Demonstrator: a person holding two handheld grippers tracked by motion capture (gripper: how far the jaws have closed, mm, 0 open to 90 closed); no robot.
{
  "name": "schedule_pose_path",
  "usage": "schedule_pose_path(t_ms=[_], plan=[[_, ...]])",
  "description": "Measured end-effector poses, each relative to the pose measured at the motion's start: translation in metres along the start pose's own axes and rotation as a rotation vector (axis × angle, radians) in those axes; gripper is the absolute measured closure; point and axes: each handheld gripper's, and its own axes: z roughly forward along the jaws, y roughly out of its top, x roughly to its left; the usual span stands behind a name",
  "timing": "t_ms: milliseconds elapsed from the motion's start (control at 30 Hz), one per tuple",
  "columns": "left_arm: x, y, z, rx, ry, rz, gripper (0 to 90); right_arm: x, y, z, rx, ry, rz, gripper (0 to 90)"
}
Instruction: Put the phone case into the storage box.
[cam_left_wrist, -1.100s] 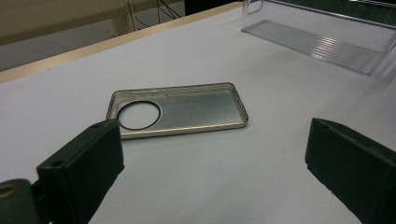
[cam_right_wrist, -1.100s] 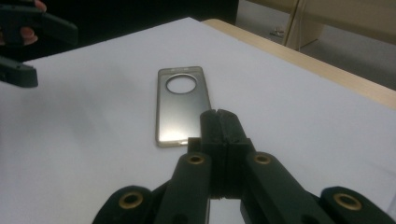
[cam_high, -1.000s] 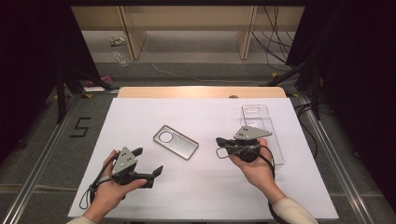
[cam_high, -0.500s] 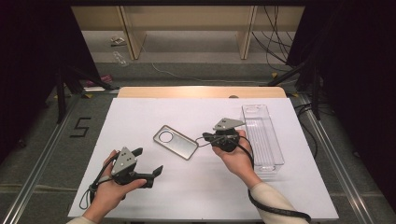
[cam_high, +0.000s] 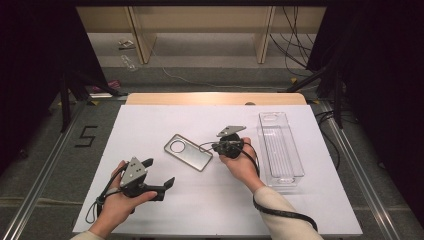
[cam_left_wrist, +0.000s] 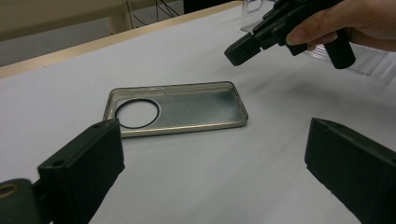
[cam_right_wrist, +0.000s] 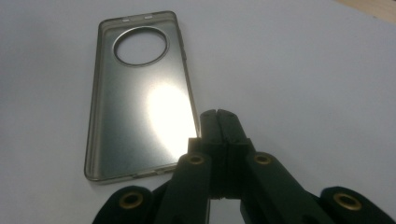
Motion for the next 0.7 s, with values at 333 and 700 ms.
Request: schedule_pose_path(t_ms=[333,700], plan=[[0.0,0.0,0.0,0.008,0.006,0.003,4.3,-0.003,0.0,0.019,0.071,-0.018,-0.01,90.0],[0.0,-0.001,0.001,0.013,0.005,0.002,4.4,0.002,-0.004,0.021,0.092,0.005,-0.027,90.0]])
